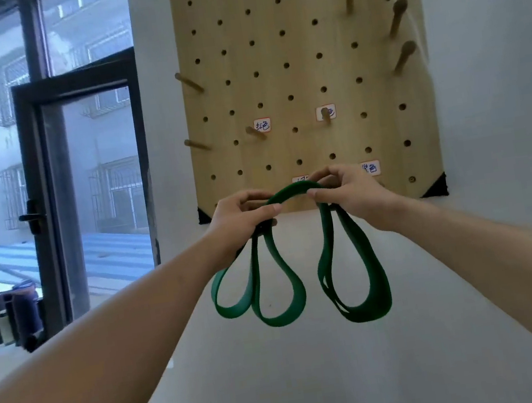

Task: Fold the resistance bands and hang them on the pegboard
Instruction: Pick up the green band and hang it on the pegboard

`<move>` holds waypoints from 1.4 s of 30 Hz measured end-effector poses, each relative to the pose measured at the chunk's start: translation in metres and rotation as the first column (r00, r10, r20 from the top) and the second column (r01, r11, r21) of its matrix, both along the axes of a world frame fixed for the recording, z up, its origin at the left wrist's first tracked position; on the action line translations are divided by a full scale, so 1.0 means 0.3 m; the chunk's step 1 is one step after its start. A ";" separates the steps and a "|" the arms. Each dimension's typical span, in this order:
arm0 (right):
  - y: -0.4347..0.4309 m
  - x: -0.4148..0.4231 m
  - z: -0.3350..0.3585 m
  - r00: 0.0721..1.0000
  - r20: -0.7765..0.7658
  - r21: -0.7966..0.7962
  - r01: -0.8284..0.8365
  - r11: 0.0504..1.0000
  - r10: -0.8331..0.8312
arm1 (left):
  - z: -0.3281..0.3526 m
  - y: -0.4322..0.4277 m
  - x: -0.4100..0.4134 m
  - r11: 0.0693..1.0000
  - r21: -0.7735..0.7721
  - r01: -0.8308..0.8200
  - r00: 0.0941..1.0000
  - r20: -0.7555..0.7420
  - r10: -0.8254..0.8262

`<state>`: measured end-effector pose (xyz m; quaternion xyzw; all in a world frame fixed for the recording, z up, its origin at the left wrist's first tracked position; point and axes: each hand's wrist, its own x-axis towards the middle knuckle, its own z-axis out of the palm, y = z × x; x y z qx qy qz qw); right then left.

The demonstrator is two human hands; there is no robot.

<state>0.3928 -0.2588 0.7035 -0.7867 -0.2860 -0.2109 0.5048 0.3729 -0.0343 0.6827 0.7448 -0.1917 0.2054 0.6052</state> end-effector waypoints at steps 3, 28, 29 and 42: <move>-0.012 0.065 0.056 0.998 0.021 0.033 0.059 0.998 -0.059 | 0.059 -0.043 0.081 0.999 -0.023 -0.035 0.998 0.061 0.036; -0.053 0.500 -0.067 0.920 0.261 -0.149 0.336 0.930 -0.291 | -0.058 -0.098 0.574 0.998 0.056 -0.034 0.998 0.061 0.031; -0.061 0.485 -0.077 0.919 0.268 -0.140 0.334 0.932 -0.289 | -0.062 -0.089 0.556 0.996 0.066 -0.064 0.996 0.068 0.060; -0.081 0.144 -0.481 0.977 0.115 -0.341 0.206 0.917 -0.177 | -0.322 0.009 0.155 0.929 0.356 -0.103 0.994 0.059 0.087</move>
